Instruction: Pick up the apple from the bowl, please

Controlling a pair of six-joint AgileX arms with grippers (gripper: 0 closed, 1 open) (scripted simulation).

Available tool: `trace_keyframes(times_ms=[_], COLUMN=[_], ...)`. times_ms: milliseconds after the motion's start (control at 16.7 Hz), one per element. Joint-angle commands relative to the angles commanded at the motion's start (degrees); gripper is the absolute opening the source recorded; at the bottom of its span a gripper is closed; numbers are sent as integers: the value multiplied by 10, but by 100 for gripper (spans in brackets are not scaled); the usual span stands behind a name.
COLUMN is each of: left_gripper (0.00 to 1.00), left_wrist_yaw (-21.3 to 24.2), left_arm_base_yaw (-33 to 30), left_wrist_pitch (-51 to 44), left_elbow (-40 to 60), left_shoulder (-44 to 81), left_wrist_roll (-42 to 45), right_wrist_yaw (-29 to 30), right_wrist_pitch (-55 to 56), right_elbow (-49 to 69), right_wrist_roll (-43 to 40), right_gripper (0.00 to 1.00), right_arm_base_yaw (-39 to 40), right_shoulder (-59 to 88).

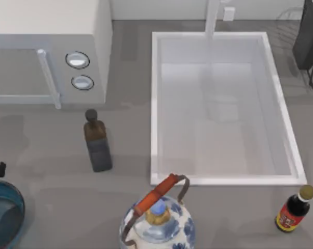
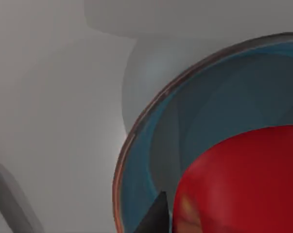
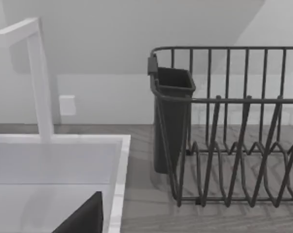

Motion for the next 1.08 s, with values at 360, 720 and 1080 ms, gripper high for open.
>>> trace_keyframes(times_ms=[360,720,1080], left_gripper=[0,0,0], left_wrist_yaw=[0,0,0], left_arm_base_yaw=[-5,-9,-13], left_wrist_pitch=[-281,-420,-420], left_elbow=[264,402,410], left_shoulder=[-11,-32,-23], left_wrist_roll=[-5,-10,-14], right_wrist_yaw=[0,0,0], right_wrist_pitch=[0,0,0], right_elbow=[0,0,0], right_wrist_roll=[0,0,0], right_gripper=[100,100,100], right_arm_base_yaw=[0,0,0], right_shoulder=[0,0,0])
